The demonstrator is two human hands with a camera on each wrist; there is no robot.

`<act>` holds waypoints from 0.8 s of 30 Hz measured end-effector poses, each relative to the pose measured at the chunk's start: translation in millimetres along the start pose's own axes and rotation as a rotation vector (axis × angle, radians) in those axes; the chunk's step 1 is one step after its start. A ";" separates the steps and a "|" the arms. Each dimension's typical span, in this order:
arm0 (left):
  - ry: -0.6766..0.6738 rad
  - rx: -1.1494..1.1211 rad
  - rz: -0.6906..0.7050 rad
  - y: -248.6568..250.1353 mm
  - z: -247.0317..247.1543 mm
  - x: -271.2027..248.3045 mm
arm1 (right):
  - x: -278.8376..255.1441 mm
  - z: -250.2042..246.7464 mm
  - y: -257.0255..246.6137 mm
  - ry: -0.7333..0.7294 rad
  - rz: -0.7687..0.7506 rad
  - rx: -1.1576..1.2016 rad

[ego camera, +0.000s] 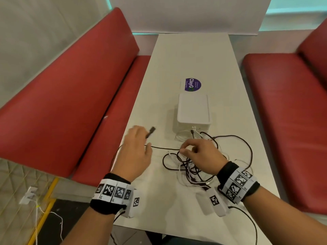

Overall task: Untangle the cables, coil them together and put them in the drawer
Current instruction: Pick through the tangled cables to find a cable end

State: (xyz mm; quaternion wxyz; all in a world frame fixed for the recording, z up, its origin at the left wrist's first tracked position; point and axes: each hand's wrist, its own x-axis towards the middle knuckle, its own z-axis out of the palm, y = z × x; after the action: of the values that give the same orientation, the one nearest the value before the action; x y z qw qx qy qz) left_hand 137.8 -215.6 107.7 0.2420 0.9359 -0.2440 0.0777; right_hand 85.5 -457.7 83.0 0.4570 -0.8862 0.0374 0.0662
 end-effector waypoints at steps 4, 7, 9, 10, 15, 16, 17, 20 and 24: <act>-0.324 -0.232 0.030 34.6 14.6 8.4 | -0.9 5.5 -22.5 0.030 -0.135 0.263; -0.269 -0.370 -0.057 40.1 11.7 16.1 | 3.9 -2.7 -12.1 0.060 -0.110 0.193; -0.238 -0.524 -0.094 40.0 1.2 19.4 | 3.2 -5.6 3.1 -0.085 -0.099 -0.046; -0.227 -0.585 -0.096 40.7 -4.0 19.6 | 2.2 -4.5 9.6 -0.155 -0.098 -0.123; -0.209 -0.659 -0.208 31.6 -7.9 16.6 | 5.1 0.7 15.7 -0.127 -0.078 -0.174; -0.219 -0.609 -0.222 26.2 -6.8 15.7 | 3.8 -0.7 11.5 -0.044 -0.089 -0.121; -0.233 -0.530 -0.225 19.9 -5.4 14.8 | 1.9 -2.1 7.4 0.062 -0.117 -0.043; -0.240 -0.427 -0.241 8.4 -8.4 13.5 | -4.9 -4.5 -1.9 0.227 -0.211 0.064; -0.131 -0.674 -0.226 15.6 -20.9 14.0 | 0.9 8.1 9.3 -0.008 -0.113 -0.189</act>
State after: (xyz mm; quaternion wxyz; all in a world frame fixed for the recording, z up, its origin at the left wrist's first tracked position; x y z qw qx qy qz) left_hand 141.6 -223.1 136.1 0.5280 0.8275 -0.1658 -0.0946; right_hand 84.5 -456.6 70.7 0.3744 -0.9258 -0.0211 0.0470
